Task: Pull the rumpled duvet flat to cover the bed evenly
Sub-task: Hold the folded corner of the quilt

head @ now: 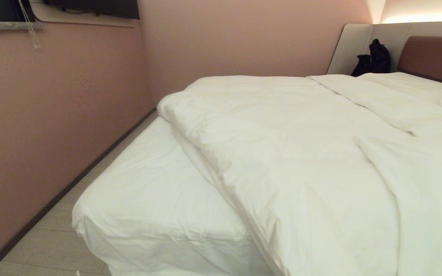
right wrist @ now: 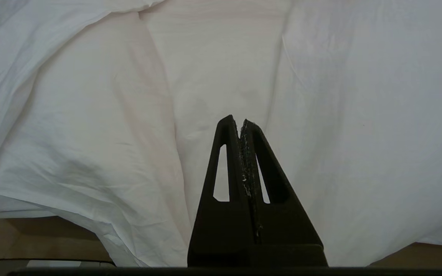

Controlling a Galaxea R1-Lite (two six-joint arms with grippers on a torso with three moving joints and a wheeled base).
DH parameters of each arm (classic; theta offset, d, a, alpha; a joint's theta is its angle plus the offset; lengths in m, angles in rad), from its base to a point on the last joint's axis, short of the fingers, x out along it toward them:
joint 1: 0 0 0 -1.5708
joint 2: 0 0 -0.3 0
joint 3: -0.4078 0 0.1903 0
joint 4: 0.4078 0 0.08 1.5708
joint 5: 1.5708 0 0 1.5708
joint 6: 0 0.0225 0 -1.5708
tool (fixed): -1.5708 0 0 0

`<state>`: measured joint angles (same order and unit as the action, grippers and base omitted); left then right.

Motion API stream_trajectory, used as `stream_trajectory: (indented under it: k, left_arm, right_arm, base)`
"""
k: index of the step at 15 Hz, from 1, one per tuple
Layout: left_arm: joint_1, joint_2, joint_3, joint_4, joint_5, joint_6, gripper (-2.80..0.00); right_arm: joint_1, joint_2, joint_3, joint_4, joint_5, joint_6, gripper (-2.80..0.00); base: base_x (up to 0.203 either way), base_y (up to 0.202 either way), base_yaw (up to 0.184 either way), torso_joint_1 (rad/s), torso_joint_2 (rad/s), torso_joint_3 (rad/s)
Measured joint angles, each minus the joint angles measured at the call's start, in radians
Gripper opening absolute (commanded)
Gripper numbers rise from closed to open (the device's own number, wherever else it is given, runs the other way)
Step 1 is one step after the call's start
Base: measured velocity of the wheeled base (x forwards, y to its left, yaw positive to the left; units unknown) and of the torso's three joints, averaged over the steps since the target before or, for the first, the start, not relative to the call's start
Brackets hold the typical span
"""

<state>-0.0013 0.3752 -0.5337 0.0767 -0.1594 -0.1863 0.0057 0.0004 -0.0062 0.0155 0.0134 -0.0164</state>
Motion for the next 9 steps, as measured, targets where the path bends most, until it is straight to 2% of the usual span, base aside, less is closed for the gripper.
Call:
stream_trajectory:
  k: [4, 9]
  left_arm:
    - [-0.001, 0.348, -0.314, -0.015, -0.106, -0.177, -2.8]
    - [-0.002, 0.774, -0.719, -0.015, -0.272, -0.473, -2.8]
  right_arm:
    - [0.0, 0.0, 0.0, 0.0, 0.0, 0.0, -2.8]
    - [0.0, 0.0, 0.0, 0.0, 0.0, 0.0, -2.8]
  base:
    - [0.0, 0.0, 0.0, 0.0, 0.0, 0.0]
    - [0.0, 0.0, 0.0, 0.0, 0.0, 0.0]
